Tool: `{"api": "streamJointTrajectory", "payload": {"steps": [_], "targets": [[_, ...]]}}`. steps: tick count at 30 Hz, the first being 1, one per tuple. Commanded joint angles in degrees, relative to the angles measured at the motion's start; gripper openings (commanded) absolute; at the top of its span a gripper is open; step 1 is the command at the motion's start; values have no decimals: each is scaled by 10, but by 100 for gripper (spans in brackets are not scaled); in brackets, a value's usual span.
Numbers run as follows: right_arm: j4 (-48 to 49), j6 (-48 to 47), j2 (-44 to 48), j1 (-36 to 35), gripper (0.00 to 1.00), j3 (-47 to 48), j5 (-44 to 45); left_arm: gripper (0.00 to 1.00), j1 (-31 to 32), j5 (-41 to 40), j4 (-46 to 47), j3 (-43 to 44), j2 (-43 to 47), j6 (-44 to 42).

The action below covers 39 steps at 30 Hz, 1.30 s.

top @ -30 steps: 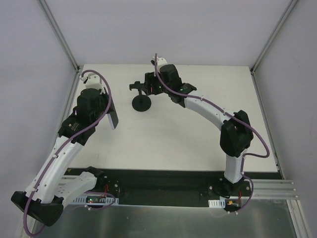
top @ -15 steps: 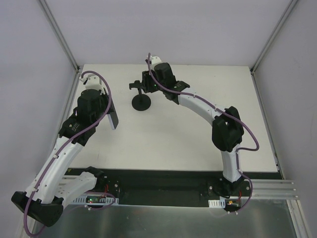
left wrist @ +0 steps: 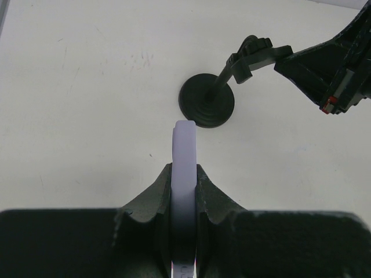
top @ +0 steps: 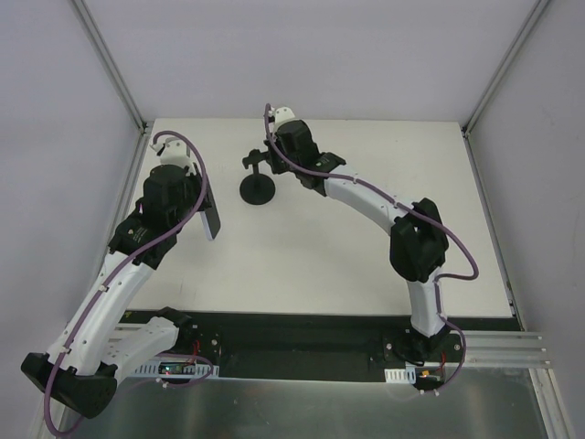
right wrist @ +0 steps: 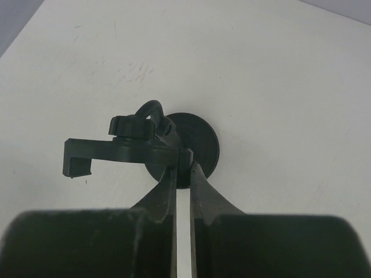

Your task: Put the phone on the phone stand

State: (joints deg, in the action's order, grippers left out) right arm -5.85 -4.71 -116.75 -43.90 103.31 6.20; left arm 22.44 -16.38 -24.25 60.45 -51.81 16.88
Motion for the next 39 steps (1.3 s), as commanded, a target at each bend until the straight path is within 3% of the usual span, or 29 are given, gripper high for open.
{"api": "streamJointTrajectory", "payload": {"steps": [1, 5, 18, 22, 26, 28, 31, 33, 39], "targets": [[-24, -5, 53, -10, 1, -3, 58, 0, -1, 28, 60, -1, 5, -18], [-79, -4, 89, -12, 1, -14, 74, 0, -5, 66, 77, -10, 8, -31], [-113, -16, 212, -14, 1, -137, 35, 0, -16, 292, 204, -64, 26, -64], [-116, -66, 227, -11, 1, -156, -32, 0, -17, 381, 281, -104, 46, -80], [-142, -96, 224, 43, 1, -131, -183, 0, -16, 600, 406, -133, 72, -75], [-185, -121, 210, 57, 1, -110, -243, 0, -15, 658, 471, -132, 73, -51], [-220, -158, 195, 69, 1, -82, -329, 0, -12, 765, 551, -105, 25, -2], [-229, -164, 188, 79, 1, -69, -376, 0, 17, 901, 576, -68, -45, 20], [-259, -178, 155, 104, 1, -29, -433, 0, 60, 993, 475, 72, -195, -138]]}}
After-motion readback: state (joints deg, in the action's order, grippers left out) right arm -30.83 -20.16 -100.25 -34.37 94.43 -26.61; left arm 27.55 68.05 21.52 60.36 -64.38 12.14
